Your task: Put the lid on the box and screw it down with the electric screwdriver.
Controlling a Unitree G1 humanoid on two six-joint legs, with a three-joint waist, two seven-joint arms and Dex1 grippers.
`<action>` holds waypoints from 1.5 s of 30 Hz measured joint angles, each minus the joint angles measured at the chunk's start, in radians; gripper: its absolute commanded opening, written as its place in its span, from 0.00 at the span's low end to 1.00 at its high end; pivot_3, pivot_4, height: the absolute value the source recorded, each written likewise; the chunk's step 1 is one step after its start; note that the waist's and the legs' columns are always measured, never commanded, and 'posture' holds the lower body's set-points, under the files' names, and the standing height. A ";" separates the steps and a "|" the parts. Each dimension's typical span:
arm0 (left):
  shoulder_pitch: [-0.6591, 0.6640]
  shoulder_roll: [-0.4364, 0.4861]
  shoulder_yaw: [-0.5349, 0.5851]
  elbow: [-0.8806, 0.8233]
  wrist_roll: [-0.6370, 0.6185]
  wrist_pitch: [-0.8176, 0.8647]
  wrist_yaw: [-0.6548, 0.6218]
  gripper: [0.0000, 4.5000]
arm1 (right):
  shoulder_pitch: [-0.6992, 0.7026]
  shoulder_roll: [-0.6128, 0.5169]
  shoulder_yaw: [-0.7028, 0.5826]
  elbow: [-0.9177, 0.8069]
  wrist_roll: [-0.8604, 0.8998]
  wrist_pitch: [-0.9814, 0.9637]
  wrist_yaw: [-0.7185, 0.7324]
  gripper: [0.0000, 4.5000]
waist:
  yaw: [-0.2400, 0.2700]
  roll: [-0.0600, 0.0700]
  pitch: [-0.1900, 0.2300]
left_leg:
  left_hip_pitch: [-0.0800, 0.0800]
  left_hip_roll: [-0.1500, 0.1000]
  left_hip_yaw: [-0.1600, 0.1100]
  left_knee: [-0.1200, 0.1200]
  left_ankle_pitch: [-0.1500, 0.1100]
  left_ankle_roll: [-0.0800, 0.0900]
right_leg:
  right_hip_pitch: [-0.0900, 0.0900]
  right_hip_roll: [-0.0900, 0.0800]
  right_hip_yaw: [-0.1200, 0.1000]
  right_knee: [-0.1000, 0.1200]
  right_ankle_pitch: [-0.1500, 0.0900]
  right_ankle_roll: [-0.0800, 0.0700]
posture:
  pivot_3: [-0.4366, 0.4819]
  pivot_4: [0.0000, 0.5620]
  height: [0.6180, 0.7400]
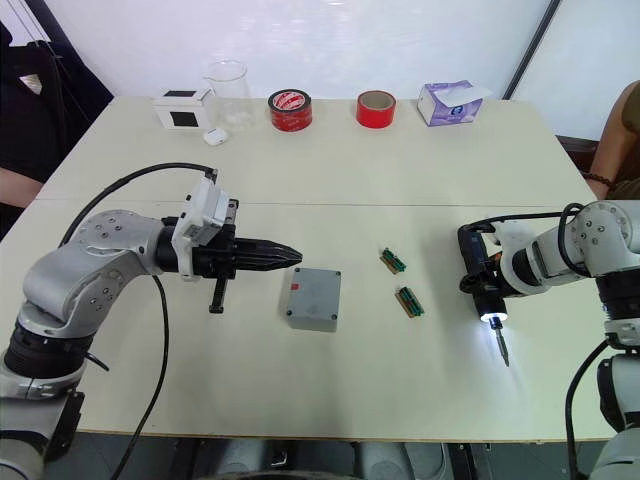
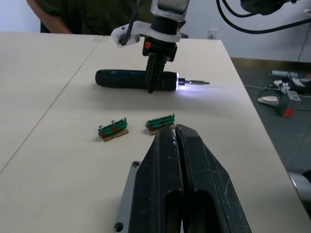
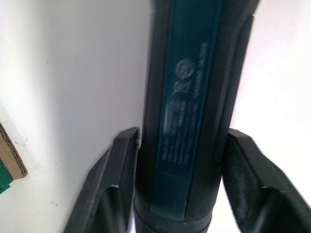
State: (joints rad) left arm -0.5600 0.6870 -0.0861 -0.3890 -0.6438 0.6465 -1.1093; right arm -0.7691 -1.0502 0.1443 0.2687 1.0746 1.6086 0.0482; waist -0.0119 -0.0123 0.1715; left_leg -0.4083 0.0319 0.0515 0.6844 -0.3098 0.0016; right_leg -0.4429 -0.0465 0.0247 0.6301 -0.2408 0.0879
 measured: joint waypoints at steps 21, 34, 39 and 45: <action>0.203 0.117 0.018 0.114 0.123 -0.116 -0.023 0.00 | 0.045 -0.082 -0.207 -0.546 0.074 -0.151 0.444 0.64 | 0.004 -0.001 -0.001 | 0.000 0.000 0.000 0.000 0.000 0.000 | 0.001 -0.001 -0.001 0.001 0.000 0.000 | 0.48 0.27 1.00; 0.195 0.013 -0.074 0.231 0.251 -0.232 -0.019 0.00 | 0.401 0.036 -0.076 -0.797 -0.222 -0.552 0.617 0.01 | 0.000 -0.001 -0.001 | 0.001 0.000 -0.001 0.001 0.000 0.000 | 0.001 -0.001 -0.001 0.002 0.001 0.001 | 0.48 0.27 1.00; 0.191 -0.028 -0.099 0.274 0.310 -0.290 -0.001 0.00 | 0.402 0.131 0.031 -0.771 -0.377 -0.646 0.599 0.01 | 0.001 -0.001 -0.001 | 0.002 0.000 -0.001 0.002 0.000 -0.001 | 0.001 0.000 -0.001 0.003 0.001 0.001 | 0.48 0.27 1.00; 0.144 -0.100 -0.133 0.359 0.369 -0.354 0.019 0.00 | 0.384 0.185 0.101 -0.769 -0.417 -0.633 0.627 0.01 | 0.004 -0.001 -0.001 | 0.002 0.000 -0.001 0.003 0.000 -0.001 | 0.002 -0.001 -0.001 0.003 0.001 0.001 | 0.48 0.27 1.00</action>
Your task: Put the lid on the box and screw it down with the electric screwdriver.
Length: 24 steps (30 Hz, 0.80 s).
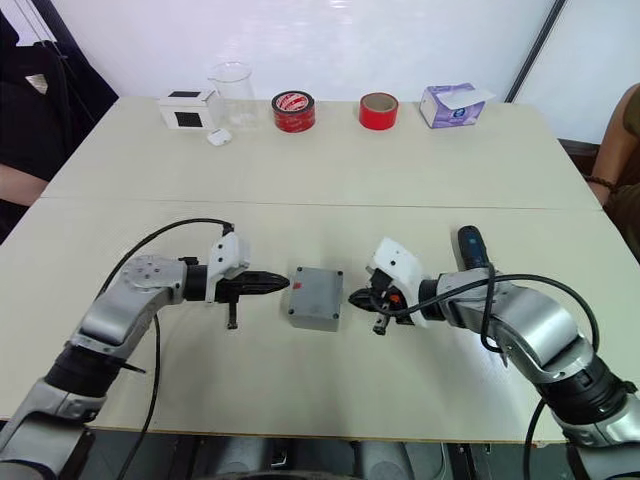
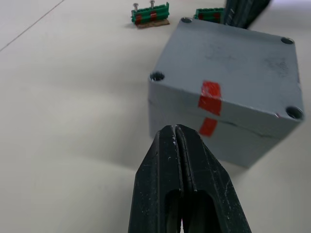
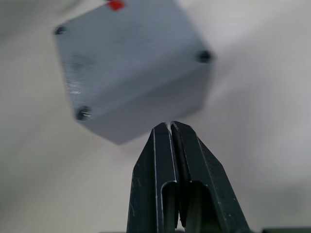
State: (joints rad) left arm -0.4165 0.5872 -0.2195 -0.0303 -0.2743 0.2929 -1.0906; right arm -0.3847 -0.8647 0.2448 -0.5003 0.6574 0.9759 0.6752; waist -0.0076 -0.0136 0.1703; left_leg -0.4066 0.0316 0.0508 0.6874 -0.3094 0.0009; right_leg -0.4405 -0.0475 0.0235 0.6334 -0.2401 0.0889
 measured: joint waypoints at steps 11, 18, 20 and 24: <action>-0.111 -0.123 -0.015 0.169 0.051 -0.058 0.006 0.00 | -0.023 0.070 0.020 -0.017 -0.002 0.107 0.017 0.01 | 0.001 0.000 0.000 | 0.000 0.000 -0.002 0.004 0.000 0.000 | 0.001 0.000 -0.002 0.002 0.000 0.000 | 0.48 0.27 1.00; -0.150 -0.154 -0.032 0.236 0.077 -0.093 -0.005 0.00 | -0.023 0.094 0.020 -0.071 0.004 0.146 0.015 0.01 | -0.002 0.000 0.000 | 0.000 0.000 -0.003 0.005 0.000 0.000 | 0.001 0.001 -0.002 0.004 0.000 0.000 | 0.48 0.27 1.00; -0.150 -0.148 -0.034 0.250 0.083 -0.104 -0.019 0.00 | -0.022 0.074 0.016 -0.088 0.004 0.151 0.019 0.01 | -0.002 0.000 0.000 | 0.000 0.000 -0.002 0.006 0.000 0.000 | 0.001 0.000 -0.002 0.005 0.000 0.000 | 0.48 0.27 1.00; -0.141 -0.075 -0.026 0.254 0.087 -0.103 -0.058 0.00 | -0.022 -0.013 -0.044 -0.107 -0.007 0.146 0.038 0.01 | -0.002 0.000 0.000 | 0.000 0.000 -0.003 0.007 0.000 0.000 | 0.001 0.000 -0.002 0.006 0.000 0.000 | 0.48 0.27 1.00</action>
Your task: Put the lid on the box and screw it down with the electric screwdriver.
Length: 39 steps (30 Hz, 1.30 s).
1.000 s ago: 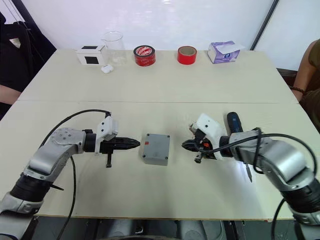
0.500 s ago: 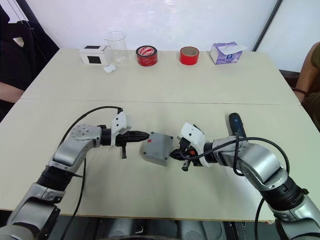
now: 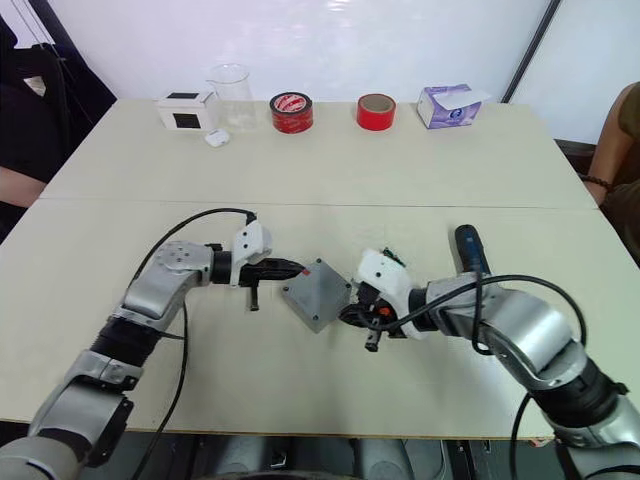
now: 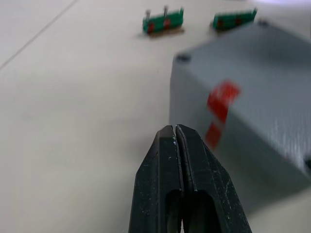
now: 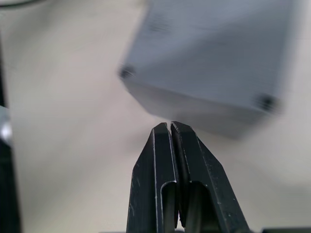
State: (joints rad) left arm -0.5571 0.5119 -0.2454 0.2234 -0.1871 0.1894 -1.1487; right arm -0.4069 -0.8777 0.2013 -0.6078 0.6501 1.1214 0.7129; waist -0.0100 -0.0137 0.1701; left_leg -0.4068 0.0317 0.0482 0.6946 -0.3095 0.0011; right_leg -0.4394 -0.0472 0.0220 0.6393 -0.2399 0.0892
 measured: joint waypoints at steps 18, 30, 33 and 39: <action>0.200 0.141 0.031 -0.327 -0.148 0.235 -0.094 0.00 | -0.066 0.108 0.038 0.240 -0.171 -0.172 0.029 0.01 | 0.000 0.000 0.000 | 0.001 0.000 0.000 0.004 0.000 0.000 | -0.001 0.000 0.001 0.007 0.000 0.000 | 0.48 0.27 1.00; 0.140 0.101 0.013 -0.211 -0.058 0.146 -0.047 0.00 | -0.026 0.127 0.060 0.174 -0.163 -0.128 0.033 0.01 | -0.001 0.000 0.000 | 0.001 0.000 0.000 0.004 0.000 0.000 | -0.001 0.000 0.000 0.007 0.000 0.000 | 0.48 0.27 1.00; 0.108 0.083 0.011 -0.174 -0.042 0.126 -0.046 0.00 | -0.014 0.127 0.055 0.139 -0.152 -0.105 0.033 0.01 | -0.001 -0.001 0.000 | 0.001 0.000 0.000 0.004 0.000 0.000 | -0.001 0.000 0.000 0.007 0.000 0.000 | 0.48 0.27 1.00; 0.065 0.054 0.011 -0.125 -0.030 0.098 -0.046 0.00 | 0.011 0.126 0.036 0.096 -0.126 -0.070 0.028 0.01 | -0.001 -0.001 0.000 | 0.001 0.000 0.000 0.004 0.000 0.000 | 0.000 0.000 0.000 0.007 0.000 0.000 | 0.48 0.27 1.00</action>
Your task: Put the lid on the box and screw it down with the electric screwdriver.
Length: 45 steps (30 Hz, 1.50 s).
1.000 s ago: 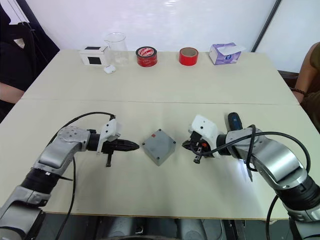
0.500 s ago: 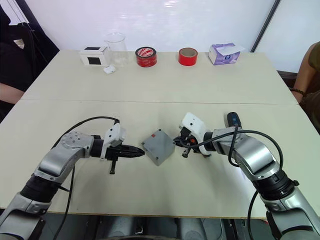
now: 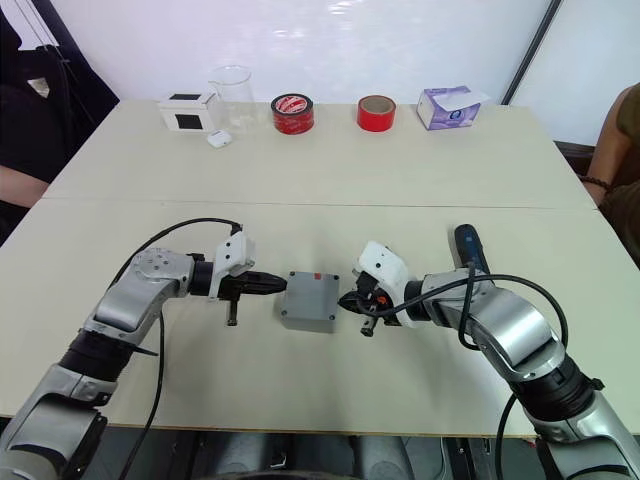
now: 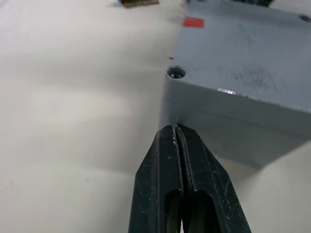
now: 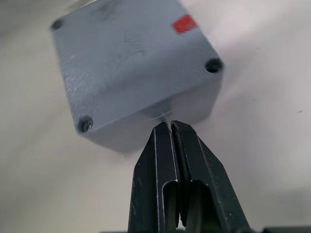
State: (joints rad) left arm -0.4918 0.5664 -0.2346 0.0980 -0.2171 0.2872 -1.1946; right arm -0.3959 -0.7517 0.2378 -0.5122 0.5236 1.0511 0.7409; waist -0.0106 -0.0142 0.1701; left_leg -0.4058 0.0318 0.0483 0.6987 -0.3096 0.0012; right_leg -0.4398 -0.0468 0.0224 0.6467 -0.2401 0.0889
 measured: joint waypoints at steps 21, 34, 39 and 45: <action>0.079 0.053 -0.019 -0.148 -0.035 0.102 -0.071 0.00 | -0.007 0.050 -0.060 0.014 0.000 0.014 -0.072 0.01 | -0.001 0.000 0.000 | 0.000 0.000 0.000 0.000 0.000 0.000 | 0.000 0.000 0.000 0.000 0.000 0.000 | 0.48 0.27 1.00; 0.078 0.116 0.014 -0.206 -0.075 0.140 -0.080 0.00 | 0.002 -0.001 -0.059 -0.013 0.014 0.031 -0.044 0.01 | -0.001 0.000 0.000 | 0.000 0.000 0.000 0.000 0.000 0.000 | 0.000 0.000 0.000 0.000 0.000 0.000 | 0.48 0.27 1.00; 0.028 0.141 0.068 -0.273 -0.149 0.210 -0.079 0.00 | 0.012 -0.021 -0.145 -0.033 0.007 0.019 -0.076 0.01 | 0.002 0.000 0.000 | 0.000 0.000 0.000 0.000 0.000 0.000 | 0.000 0.000 0.000 0.000 0.000 0.000 | 0.48 0.27 1.00; -0.050 0.127 0.102 -0.318 -0.211 0.276 -0.039 0.00 | 0.044 -0.016 -0.246 0.001 -0.010 -0.019 -0.117 0.32 | -0.001 0.000 0.000 | 0.000 0.000 0.000 0.000 0.000 0.000 | 0.000 0.000 0.000 0.000 0.000 0.000 | 0.48 0.27 1.00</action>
State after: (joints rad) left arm -0.5422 0.6931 -0.1330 -0.2205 -0.4284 0.5632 -1.2335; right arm -0.3518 -0.7679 -0.0085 -0.5117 0.5140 1.0323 0.6240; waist -0.0111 -0.0144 0.1702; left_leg -0.4059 0.0318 0.0483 0.6986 -0.3096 0.0012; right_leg -0.4398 -0.0466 0.0227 0.6464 -0.2402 0.0890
